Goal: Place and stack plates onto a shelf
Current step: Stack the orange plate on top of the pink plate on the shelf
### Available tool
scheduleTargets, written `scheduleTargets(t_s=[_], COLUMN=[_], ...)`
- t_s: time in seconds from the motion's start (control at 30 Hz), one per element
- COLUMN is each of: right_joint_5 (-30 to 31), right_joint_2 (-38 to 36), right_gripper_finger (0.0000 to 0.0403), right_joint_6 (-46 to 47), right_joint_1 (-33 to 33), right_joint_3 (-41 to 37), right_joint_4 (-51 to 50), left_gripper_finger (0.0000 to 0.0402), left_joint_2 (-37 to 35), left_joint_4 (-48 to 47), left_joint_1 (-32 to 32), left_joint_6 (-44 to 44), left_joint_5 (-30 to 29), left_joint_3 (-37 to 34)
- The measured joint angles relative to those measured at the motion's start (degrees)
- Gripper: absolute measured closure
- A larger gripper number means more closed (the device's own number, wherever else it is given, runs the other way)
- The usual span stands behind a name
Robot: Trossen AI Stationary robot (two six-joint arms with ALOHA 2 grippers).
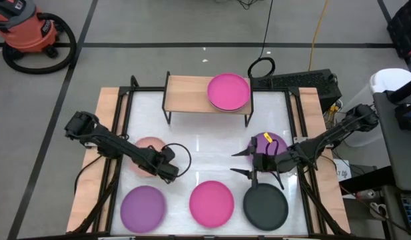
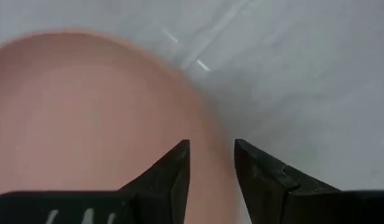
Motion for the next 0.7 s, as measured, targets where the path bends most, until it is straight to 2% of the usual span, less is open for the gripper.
scheduleTargets(t_s=[0.17, 0.3, 0.47, 0.57, 0.7], right_joint_5=[0.00, 0.00, 0.00, 0.00, 0.00], right_joint_2=[0.02, 0.02, 0.02, 0.02, 0.02], right_gripper_finger=[0.0179, 0.0179, 0.0179, 0.0179, 0.0179], right_joint_6=[0.42, 0.38, 0.10, -0.24, -1.62], right_joint_1=[0.18, 0.61, 0.66, 0.66, 0.63], right_joint_3=[-0.02, -0.02, -0.02, -0.02, -0.02], right_joint_4=[0.12, 0.30, 0.30, 0.34, 1.27], left_gripper_finger=[0.0273, 0.0280, 0.0338, 0.0382, 0.0391], left_joint_2=[2.28, 3.85, 4.19, 2.97, 1.31], left_joint_4=[0.21, 0.56, 0.26, -3.57, -7.74], left_joint_1=[0.82, 1.37, 1.31, 1.35, 0.20], left_joint_6=[0.29, 4.04, 8.40, 10.02, 11.63], left_joint_5=[0.53, 0.54, 0.56, 1.72, 3.31], left_joint_3=[-0.01, 0.01, 0.18, 1.76, 6.33])
